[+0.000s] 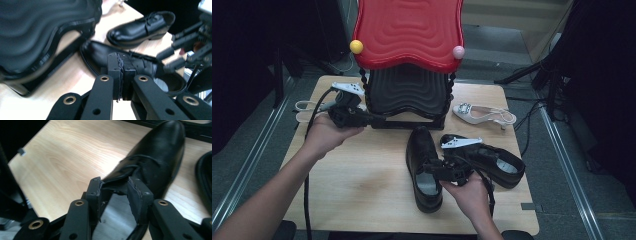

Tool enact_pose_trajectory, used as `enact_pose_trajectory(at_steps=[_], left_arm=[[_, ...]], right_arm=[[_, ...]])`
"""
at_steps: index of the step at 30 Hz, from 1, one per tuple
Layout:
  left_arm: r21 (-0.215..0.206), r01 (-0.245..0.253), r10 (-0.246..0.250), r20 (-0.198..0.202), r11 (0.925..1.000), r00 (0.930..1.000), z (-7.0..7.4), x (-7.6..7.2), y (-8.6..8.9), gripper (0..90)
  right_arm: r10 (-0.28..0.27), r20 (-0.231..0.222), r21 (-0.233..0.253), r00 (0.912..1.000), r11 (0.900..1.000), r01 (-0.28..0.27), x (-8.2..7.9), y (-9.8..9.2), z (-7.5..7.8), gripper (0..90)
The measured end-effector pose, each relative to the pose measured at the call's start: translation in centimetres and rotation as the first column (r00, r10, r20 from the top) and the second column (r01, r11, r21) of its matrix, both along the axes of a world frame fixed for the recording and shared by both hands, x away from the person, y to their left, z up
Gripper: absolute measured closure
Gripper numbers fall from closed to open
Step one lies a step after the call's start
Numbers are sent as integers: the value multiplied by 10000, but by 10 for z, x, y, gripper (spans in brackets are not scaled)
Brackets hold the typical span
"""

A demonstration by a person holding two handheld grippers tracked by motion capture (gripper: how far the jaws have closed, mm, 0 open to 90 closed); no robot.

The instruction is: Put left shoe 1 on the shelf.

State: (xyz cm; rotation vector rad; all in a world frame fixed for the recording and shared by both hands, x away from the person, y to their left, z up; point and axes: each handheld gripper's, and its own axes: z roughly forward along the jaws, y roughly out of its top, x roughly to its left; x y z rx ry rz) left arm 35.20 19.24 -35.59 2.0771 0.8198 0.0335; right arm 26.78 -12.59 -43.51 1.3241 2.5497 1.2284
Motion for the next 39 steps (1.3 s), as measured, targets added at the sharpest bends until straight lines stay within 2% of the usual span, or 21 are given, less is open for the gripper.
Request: enact_pose_trajectory(at_steps=[2,8,13,16,24,28,34,39], left_arm=[[103,-9,7,125,9999,9999,13,4,0,897],[394,69,-87,460,9992,9989,40,14,-2,900],[166,227,-237,654,9996,9976,62,20,-8,900],[144,214,-224,766,9997,9968,73,26,-11,900],[-240,29,-4,1026,9997,9947,108,50,-24,900],[-80,-44,53,1164,10000,9932,122,63,-33,900],[7,-197,194,1286,9998,9915,139,83,-42,900],[102,-395,381,1148,9992,9927,139,93,-44,900]], right_arm=[[154,-65,-35,9999,9999,-154,-2,2,2,656],[370,-702,-303,9968,9988,-392,-1,11,4,660],[573,-1116,-525,9921,9966,-635,-3,20,3,660],[702,-1174,-597,9906,9952,-776,-3,23,-1,656],[871,-1539,-735,9842,9923,-993,-3,28,-10,630],[868,-1691,-741,9818,9922,-1004,-2,28,-15,630],[742,-1917,-827,9786,9924,-914,0,32,-18,629],[635,-2067,-1039,9763,9908,-865,4,38,-23,629]])
